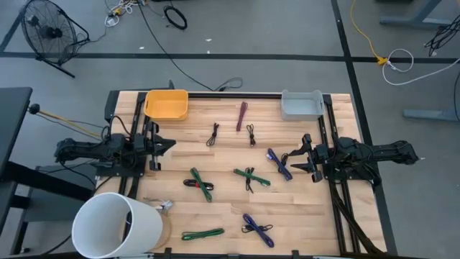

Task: Pick & Place USB Port

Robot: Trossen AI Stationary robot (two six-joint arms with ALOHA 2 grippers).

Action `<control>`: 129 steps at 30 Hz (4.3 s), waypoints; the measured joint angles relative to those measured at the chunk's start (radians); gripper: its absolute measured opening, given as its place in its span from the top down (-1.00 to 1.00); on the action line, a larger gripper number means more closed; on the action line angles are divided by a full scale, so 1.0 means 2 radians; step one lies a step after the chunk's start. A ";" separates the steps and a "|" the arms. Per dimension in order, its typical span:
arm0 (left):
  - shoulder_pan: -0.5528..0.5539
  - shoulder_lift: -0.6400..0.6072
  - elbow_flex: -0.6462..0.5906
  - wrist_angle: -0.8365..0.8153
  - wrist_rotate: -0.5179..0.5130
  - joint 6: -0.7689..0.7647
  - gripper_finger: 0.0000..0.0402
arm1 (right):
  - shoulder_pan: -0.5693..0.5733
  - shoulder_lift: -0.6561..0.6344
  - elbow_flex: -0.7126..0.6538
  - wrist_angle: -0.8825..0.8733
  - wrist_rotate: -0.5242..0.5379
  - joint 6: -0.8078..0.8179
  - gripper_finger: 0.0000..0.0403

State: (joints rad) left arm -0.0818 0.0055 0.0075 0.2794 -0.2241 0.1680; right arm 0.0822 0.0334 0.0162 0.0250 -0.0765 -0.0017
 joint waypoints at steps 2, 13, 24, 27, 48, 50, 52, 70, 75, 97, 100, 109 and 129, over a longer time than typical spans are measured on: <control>0.000 0.000 0.000 0.000 0.000 0.000 0.87 | 0.000 0.000 0.000 0.000 0.000 0.000 0.05; 0.000 0.000 0.000 0.005 -0.008 0.000 0.87 | 0.000 0.000 0.000 0.000 0.004 0.000 0.05; 0.000 0.000 0.000 0.004 0.007 -0.004 0.87 | 0.000 0.000 0.000 0.065 0.004 0.002 0.05; 0.000 0.000 0.000 0.004 0.024 -0.025 0.87 | 0.000 0.000 0.000 0.097 0.004 0.045 0.05; 0.000 0.000 0.000 0.005 0.023 -0.052 0.87 | 0.000 0.000 0.000 0.147 0.041 0.068 0.05; 0.000 0.000 0.000 -0.005 0.032 -0.058 0.87 | 0.000 0.000 0.000 0.147 0.058 0.061 0.05; 0.000 0.005 0.000 -0.023 0.052 -0.072 0.87 | 0.000 0.000 0.000 0.146 0.081 0.057 0.05; 0.021 0.300 0.186 -0.143 -0.034 0.000 0.76 | 0.000 0.000 0.000 0.148 0.200 0.049 0.05; 0.042 0.404 0.239 -0.165 0.043 0.000 0.41 | 0.000 0.000 0.000 0.148 0.200 0.051 0.05; -0.062 0.684 0.367 -0.290 0.115 0.006 0.04 | 0.000 0.000 0.000 0.129 0.199 0.063 0.05; -0.069 0.705 0.366 -0.317 0.113 0.010 0.04 | 0.000 0.000 0.000 0.124 0.199 0.074 0.05; -0.071 0.739 0.367 -0.311 0.113 -0.003 0.04 | 0.000 0.000 0.000 0.120 0.199 0.074 0.05; -0.070 0.749 0.369 -0.309 0.136 -0.013 0.91 | 0.000 0.000 0.000 0.107 0.200 0.072 0.05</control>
State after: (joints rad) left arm -0.2218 1.5032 0.7446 -0.3377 0.0482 0.1424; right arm 0.0826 0.0338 0.0162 0.2399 0.3229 0.1432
